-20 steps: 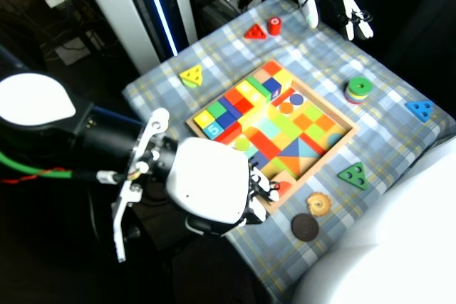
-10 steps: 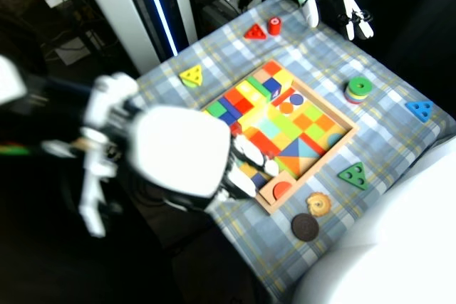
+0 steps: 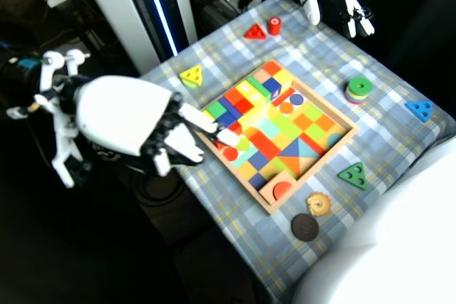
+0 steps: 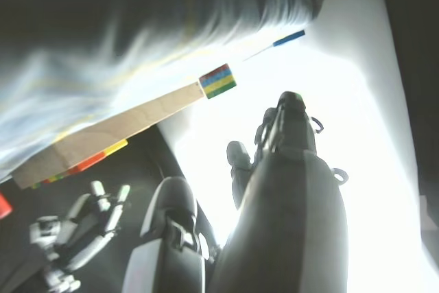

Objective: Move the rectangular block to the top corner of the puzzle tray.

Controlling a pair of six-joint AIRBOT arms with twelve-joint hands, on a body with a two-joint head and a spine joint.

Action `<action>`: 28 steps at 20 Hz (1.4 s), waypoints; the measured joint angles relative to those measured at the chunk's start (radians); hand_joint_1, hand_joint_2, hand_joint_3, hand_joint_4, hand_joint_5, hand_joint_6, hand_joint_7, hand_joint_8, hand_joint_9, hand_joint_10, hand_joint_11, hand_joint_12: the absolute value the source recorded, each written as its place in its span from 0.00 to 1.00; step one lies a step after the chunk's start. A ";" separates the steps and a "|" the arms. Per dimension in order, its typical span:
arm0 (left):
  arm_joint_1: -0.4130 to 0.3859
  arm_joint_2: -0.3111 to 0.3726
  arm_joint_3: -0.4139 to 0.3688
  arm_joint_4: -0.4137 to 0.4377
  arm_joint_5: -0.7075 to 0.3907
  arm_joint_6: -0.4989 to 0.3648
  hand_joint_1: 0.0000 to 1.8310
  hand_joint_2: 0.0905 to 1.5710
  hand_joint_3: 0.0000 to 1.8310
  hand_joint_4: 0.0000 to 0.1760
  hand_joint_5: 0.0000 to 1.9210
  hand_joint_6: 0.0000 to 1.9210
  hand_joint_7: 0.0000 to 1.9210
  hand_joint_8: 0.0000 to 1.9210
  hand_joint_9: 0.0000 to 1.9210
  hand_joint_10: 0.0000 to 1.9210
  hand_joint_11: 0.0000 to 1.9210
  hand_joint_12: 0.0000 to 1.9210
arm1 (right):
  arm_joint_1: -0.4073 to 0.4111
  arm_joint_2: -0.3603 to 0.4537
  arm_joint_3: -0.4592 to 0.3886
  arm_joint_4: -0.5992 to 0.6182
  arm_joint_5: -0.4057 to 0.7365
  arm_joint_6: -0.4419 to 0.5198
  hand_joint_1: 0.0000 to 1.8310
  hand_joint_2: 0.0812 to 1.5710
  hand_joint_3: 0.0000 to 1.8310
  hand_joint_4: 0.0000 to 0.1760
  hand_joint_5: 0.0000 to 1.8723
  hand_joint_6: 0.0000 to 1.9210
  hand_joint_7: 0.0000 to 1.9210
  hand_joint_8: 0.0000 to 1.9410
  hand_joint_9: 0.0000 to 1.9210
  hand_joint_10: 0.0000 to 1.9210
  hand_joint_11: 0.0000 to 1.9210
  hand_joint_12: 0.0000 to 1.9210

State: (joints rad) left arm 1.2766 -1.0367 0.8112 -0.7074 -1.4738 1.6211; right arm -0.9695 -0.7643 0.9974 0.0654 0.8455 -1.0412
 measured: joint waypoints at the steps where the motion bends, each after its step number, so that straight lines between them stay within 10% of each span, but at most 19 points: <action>1: 0.000 0.000 0.000 0.004 -0.001 -0.001 0.34 0.87 0.00 0.36 0.21 0.00 0.08 0.00 0.05 0.00 0.00 0.00 | -0.056 -0.002 -0.025 0.070 0.074 -0.053 0.41 0.76 0.00 0.00 0.24 0.00 0.59 0.97 0.74 1.00 0.73 1.00; 7: -0.002 0.000 0.000 0.000 0.001 -0.008 0.36 0.88 0.00 0.22 0.21 0.00 0.07 0.00 0.04 0.00 0.00 0.00 | -0.351 -0.013 -0.233 0.431 0.452 -0.435 0.21 0.72 0.00 0.00 0.24 0.00 0.62 1.00 0.76 1.00 0.76 1.00; 10: -0.002 0.000 0.000 0.001 0.003 -0.010 0.38 0.88 0.00 0.21 0.21 0.00 0.08 0.00 0.04 0.00 0.00 0.00 | -0.373 -0.034 -0.249 0.512 0.611 -0.457 0.03 0.78 0.01 0.00 0.20 0.00 0.55 0.93 0.64 1.00 0.64 1.00; 11: -0.002 0.000 0.000 0.001 0.003 -0.010 0.38 0.87 0.00 0.18 0.23 0.00 0.08 0.00 0.05 0.00 0.00 0.00 | -0.383 -0.045 -0.262 0.531 0.655 -0.457 0.00 0.75 0.00 0.00 0.18 0.00 0.36 0.50 0.34 0.75 0.28 0.91; 12: -0.002 0.000 0.000 0.000 0.003 -0.010 0.38 0.87 0.00 0.18 0.23 0.00 0.08 0.00 0.05 0.00 0.00 0.00 | -0.389 -0.048 -0.267 0.532 0.666 -0.457 0.00 0.75 0.00 0.00 0.18 0.00 0.36 0.50 0.34 0.75 0.28 0.91; 13: -0.002 0.000 0.003 0.001 0.005 -0.011 0.37 0.87 0.00 0.23 0.23 0.00 0.08 0.00 0.05 0.00 0.00 0.00 | -0.410 -0.062 -0.277 0.538 0.697 -0.457 0.00 0.71 0.00 0.00 0.18 0.00 0.31 0.07 0.29 0.19 0.16 0.62; 14: -0.002 0.000 0.010 0.001 0.010 -0.014 0.37 0.87 0.00 0.25 0.23 0.00 0.08 0.00 0.05 0.00 0.00 0.00 | -0.419 -0.081 -0.277 0.555 0.722 -0.457 0.00 0.71 0.00 0.00 0.16 0.00 0.25 0.01 0.26 0.08 0.10 0.61; 16: -0.002 0.000 0.011 -0.002 0.008 -0.018 0.38 0.87 0.00 0.25 0.23 0.00 0.09 0.00 0.05 0.00 0.00 0.00 | -0.419 -0.109 -0.281 0.599 0.754 -0.457 0.00 0.72 0.00 0.00 0.16 0.00 0.23 0.00 0.24 0.03 0.06 0.61; 18: -0.001 0.000 0.011 -0.002 0.000 -0.019 0.38 0.87 0.00 0.32 0.23 0.00 0.09 0.00 0.06 0.00 0.00 0.00 | -0.418 -0.128 -0.283 0.613 0.783 -0.457 0.00 0.68 0.00 0.05 0.18 0.00 0.15 0.01 0.12 0.01 0.00 0.37; 21: -0.001 -0.003 0.012 0.000 -0.035 -0.023 0.38 0.87 0.00 0.27 0.23 0.00 0.08 0.00 0.05 0.00 0.00 0.00 | -0.396 -0.150 -0.304 0.647 0.795 -0.459 0.00 0.68 0.00 0.23 0.18 0.00 0.16 0.00 0.13 0.01 0.00 0.47; 22: -0.001 -0.008 0.015 0.006 -0.046 -0.029 0.38 0.88 0.00 0.24 0.23 0.00 0.08 0.00 0.04 0.00 0.00 0.00 | -0.391 -0.169 -0.296 0.640 0.794 -0.460 0.00 0.71 0.00 0.12 0.19 0.00 0.16 0.00 0.14 0.01 0.00 0.52; 28: 0.000 -0.009 0.015 0.014 -0.065 -0.032 0.34 0.88 0.00 0.33 0.23 0.00 0.08 0.00 0.03 0.00 0.00 0.00 | -0.376 -0.204 -0.271 0.662 0.795 -0.460 0.00 0.69 0.00 0.21 0.19 0.00 0.16 0.00 0.16 0.01 0.00 0.59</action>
State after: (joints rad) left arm 1.2766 -1.0458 0.8261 -0.6933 -1.5391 1.5894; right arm -1.3453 -0.9688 0.7261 0.7273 1.6402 -1.5013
